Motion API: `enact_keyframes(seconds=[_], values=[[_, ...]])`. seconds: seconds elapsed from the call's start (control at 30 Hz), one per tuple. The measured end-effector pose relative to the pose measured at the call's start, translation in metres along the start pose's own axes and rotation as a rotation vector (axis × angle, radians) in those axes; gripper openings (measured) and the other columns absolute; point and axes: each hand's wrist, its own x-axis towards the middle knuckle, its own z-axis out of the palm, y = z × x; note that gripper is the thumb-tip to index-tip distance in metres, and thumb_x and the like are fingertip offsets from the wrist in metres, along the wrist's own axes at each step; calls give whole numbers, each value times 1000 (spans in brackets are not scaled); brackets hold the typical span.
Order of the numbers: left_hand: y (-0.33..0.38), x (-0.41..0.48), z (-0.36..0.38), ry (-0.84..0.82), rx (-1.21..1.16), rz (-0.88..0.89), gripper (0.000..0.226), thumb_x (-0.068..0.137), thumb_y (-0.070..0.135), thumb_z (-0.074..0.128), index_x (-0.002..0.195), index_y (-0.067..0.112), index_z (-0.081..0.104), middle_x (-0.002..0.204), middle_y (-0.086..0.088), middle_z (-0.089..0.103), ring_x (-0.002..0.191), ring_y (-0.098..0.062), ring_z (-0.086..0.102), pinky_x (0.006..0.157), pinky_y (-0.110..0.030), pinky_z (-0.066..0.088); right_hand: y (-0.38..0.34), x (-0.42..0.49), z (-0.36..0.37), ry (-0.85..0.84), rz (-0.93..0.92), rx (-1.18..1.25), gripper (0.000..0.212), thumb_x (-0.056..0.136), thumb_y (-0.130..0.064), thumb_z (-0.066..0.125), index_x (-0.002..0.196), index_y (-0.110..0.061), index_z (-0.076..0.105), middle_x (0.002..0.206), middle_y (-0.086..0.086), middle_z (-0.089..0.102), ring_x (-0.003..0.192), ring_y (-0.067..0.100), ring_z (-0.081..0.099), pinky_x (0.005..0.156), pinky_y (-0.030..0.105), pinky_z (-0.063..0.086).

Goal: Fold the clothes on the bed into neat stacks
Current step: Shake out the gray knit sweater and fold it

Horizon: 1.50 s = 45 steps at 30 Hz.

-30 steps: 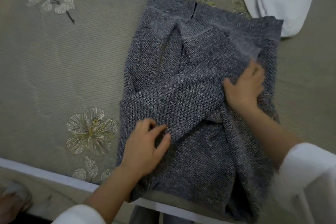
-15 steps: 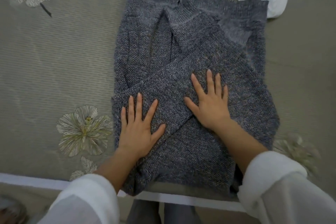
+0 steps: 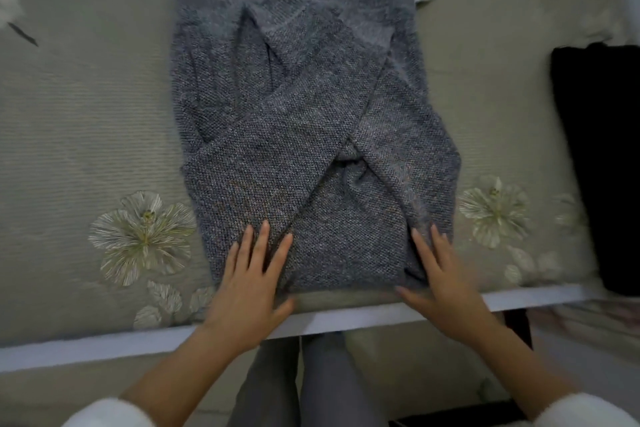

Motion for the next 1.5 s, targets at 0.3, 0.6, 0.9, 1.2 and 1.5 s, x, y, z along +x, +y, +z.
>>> enact_keyframes(seconds=[0.3,0.6,0.9,1.2,1.5], values=[[15,13,26,-42,265,-81,105,92,15,50,133,30,-45,140,-25,-46,129,-49,-39,105,-54,-23,-41,39,39,13,32,-285,114,86,-1,55,136,-40,-40,152,23,-29,143,48,-4,112,57,19],[38,19,-18,-136,344,-111,71,90,3,51,147,20,13,153,-27,16,138,-42,27,108,-49,30,-39,44,-18,-50,-68,-388,76,87,-5,52,150,-25,14,141,14,40,116,36,50,85,45,49],[65,-41,-84,-315,-30,-142,50,83,8,50,131,22,45,117,-10,58,105,-30,55,75,-35,44,-38,-36,-64,-322,-152,-344,53,85,-9,50,135,-19,36,115,12,57,104,33,57,75,39,45],[82,-71,-121,-695,-179,-142,38,73,13,47,109,13,60,105,-10,62,92,-29,59,71,-39,47,-38,-59,-132,-688,-144,-231,53,77,-16,64,128,-19,51,106,6,59,94,25,58,74,38,50],[22,6,-221,-401,3,-161,35,85,42,59,106,15,58,100,-6,60,84,-21,53,71,-33,42,-59,36,-210,-287,-152,-225,34,76,-27,69,106,-16,57,101,7,61,90,25,58,76,36,51]])
